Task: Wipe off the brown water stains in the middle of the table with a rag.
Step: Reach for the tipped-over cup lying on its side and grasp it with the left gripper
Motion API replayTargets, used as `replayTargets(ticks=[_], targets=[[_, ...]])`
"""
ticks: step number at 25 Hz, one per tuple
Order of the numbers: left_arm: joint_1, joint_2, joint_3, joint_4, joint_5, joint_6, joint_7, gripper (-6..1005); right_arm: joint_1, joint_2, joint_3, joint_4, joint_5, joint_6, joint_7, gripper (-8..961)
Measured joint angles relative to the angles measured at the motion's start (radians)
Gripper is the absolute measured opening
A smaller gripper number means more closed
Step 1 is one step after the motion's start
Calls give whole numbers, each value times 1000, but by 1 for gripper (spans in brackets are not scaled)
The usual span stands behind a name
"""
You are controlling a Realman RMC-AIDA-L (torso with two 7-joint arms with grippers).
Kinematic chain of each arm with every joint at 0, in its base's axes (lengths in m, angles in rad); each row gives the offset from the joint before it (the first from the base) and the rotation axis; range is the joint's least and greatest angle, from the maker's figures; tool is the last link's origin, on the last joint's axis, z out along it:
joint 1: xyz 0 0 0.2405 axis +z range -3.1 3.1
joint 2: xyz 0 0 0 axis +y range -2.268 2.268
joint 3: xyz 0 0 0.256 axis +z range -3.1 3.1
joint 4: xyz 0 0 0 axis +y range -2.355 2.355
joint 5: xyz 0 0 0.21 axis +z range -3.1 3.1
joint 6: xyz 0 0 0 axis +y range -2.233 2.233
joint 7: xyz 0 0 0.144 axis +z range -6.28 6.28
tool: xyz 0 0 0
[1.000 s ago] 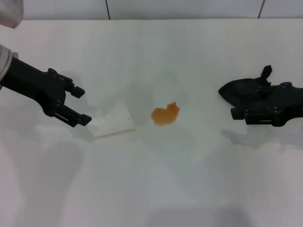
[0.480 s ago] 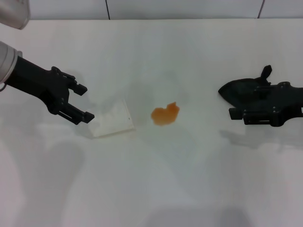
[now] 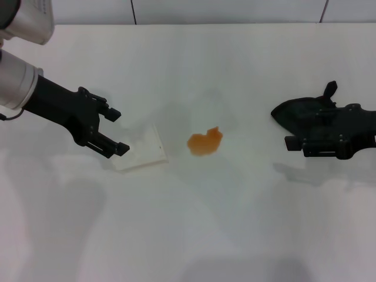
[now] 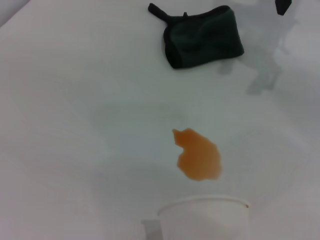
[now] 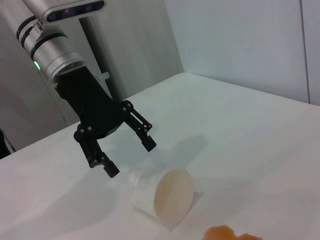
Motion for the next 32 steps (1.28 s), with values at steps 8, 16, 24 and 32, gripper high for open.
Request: replayTargets(ticks=[8, 16, 24, 32], targets=[[9, 0, 0, 31, 2, -36, -5, 861, -1, 0, 0, 3, 0, -2, 0, 609], [11, -1, 0, 48, 4, -62, -5, 860, -1, 0, 0, 5, -1, -2, 0, 608], [9, -11, 0, 71, -1, -85, -3, 859, -1, 0, 0, 5, -1, -4, 0, 607], [8, -13, 0, 89, 2, -108, -5, 858, -1, 0, 0, 6, -1, -3, 0, 606]])
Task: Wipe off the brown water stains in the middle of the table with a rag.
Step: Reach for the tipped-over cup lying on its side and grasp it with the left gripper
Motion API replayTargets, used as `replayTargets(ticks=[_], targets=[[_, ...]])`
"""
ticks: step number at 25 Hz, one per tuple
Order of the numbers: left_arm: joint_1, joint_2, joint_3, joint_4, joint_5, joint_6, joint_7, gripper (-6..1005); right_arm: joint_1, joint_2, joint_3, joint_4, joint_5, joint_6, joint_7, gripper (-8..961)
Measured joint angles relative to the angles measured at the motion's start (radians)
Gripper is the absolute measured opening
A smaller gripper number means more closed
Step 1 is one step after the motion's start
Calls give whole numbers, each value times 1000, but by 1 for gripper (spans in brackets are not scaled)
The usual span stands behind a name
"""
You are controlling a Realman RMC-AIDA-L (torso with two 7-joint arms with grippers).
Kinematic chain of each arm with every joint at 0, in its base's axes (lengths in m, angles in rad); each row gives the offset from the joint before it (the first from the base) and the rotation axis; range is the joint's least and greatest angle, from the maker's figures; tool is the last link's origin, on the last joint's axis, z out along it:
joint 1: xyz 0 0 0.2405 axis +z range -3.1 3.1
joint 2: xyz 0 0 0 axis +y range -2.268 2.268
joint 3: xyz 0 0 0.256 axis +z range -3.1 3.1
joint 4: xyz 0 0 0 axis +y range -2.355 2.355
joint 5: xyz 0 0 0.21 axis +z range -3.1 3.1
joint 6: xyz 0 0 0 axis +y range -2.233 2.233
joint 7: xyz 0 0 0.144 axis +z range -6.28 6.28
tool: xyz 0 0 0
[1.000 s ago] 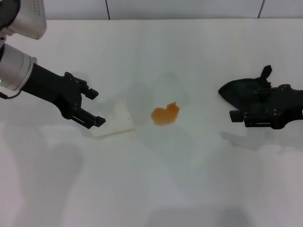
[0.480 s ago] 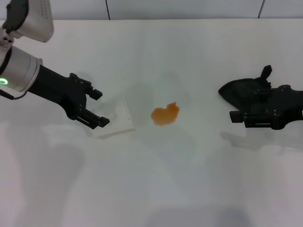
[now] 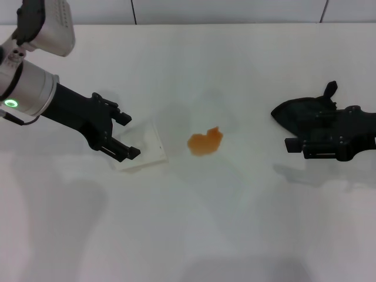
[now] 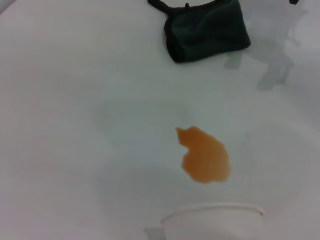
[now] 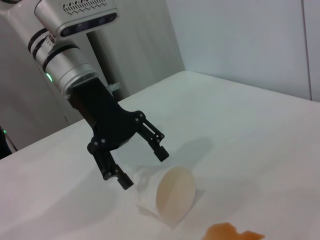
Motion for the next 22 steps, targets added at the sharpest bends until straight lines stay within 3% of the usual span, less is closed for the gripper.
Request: replayTargets(ticks=[22], targets=[[-5, -15, 0, 55, 3, -72, -5, 856, -2, 0, 0, 0, 0, 6, 0, 603]])
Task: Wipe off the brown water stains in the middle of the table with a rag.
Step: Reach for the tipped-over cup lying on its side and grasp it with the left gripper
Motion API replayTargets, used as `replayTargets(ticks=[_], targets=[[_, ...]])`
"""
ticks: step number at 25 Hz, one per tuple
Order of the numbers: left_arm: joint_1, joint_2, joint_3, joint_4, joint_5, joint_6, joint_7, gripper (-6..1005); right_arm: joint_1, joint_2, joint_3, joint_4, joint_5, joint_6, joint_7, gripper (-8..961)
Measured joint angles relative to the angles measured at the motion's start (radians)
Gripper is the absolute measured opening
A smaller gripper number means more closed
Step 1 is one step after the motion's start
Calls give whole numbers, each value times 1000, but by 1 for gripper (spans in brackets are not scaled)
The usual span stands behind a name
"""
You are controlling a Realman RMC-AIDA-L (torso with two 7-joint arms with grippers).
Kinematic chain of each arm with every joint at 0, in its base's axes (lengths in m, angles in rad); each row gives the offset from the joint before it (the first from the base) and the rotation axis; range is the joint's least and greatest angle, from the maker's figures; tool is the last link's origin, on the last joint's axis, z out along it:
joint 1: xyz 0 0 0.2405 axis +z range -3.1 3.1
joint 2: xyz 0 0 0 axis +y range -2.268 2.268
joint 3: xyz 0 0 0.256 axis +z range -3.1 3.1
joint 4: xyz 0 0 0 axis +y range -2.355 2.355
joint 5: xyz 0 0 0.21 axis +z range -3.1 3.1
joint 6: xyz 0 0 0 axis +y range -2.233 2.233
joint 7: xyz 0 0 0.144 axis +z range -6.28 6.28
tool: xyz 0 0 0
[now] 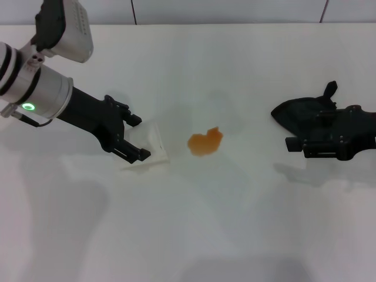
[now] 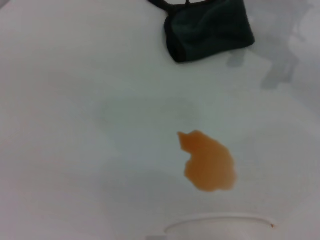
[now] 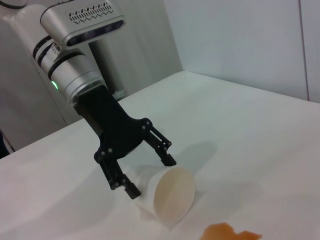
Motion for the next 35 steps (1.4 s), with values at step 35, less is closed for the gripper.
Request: replayTargets(ticks=[35], targets=[[7, -6, 0, 4, -4, -9, -1, 853, -3, 0, 1, 0, 0, 0, 0, 599]])
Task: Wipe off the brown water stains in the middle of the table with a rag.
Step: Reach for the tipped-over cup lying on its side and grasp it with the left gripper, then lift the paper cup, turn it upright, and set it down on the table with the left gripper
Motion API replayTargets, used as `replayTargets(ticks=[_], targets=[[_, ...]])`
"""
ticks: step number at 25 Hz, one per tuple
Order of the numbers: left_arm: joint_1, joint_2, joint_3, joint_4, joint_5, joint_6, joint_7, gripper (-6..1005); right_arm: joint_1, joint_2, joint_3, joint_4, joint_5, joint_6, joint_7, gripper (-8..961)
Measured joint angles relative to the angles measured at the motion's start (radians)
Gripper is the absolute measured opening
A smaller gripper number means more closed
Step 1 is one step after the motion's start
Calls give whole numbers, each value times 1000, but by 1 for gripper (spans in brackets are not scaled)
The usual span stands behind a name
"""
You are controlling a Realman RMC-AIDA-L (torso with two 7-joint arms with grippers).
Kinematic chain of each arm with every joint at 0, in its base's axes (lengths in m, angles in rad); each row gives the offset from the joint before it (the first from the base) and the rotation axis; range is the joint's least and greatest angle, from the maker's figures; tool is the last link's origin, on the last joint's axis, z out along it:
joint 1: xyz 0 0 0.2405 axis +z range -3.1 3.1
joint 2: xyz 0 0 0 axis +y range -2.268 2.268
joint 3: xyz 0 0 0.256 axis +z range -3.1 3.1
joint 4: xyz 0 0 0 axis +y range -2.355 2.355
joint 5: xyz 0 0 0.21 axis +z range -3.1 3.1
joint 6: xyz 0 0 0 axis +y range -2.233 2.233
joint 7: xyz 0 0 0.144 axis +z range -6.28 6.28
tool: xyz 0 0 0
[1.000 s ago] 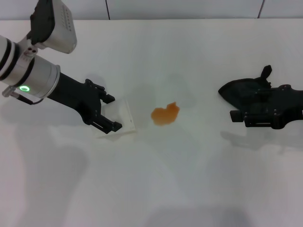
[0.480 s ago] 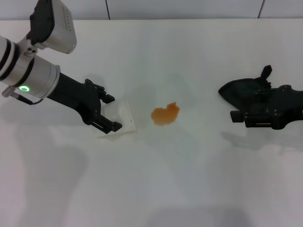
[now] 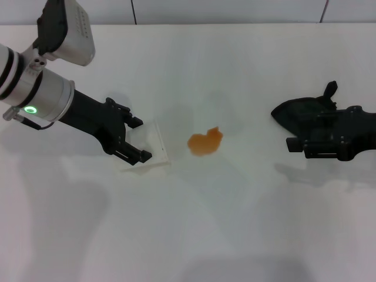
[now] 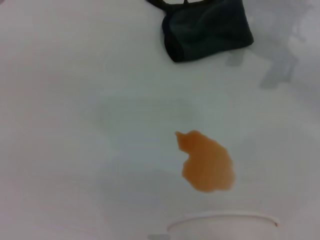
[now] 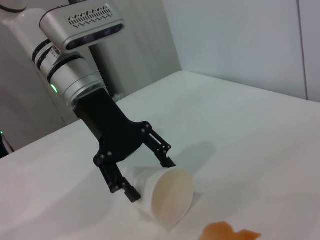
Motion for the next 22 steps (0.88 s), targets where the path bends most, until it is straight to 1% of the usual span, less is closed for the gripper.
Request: replayTargets(ticks=[6, 12, 18, 20, 21, 22], targets=[[0, 0, 0, 0, -1, 3, -6, 852, 0, 0, 0, 0, 0, 0, 0, 598], [0, 0, 0, 0, 0, 8, -7, 654, -2, 0, -1, -1, 0, 0, 0, 597], [11, 0, -1, -14, -46, 12, -8, 603, -9, 0, -1, -9, 0, 0, 0, 596], [24, 0, -1, -25, -83, 17, -3, 593, -10, 0, -1, -9, 1, 0, 0, 596], [39, 0, -2, -46, -130, 24, 3, 589, -11, 0, -1, -9, 1, 0, 0, 596], [45, 0, -2, -52, -147, 29, 6, 589, -11, 0, -1, -9, 1, 0, 0, 596]])
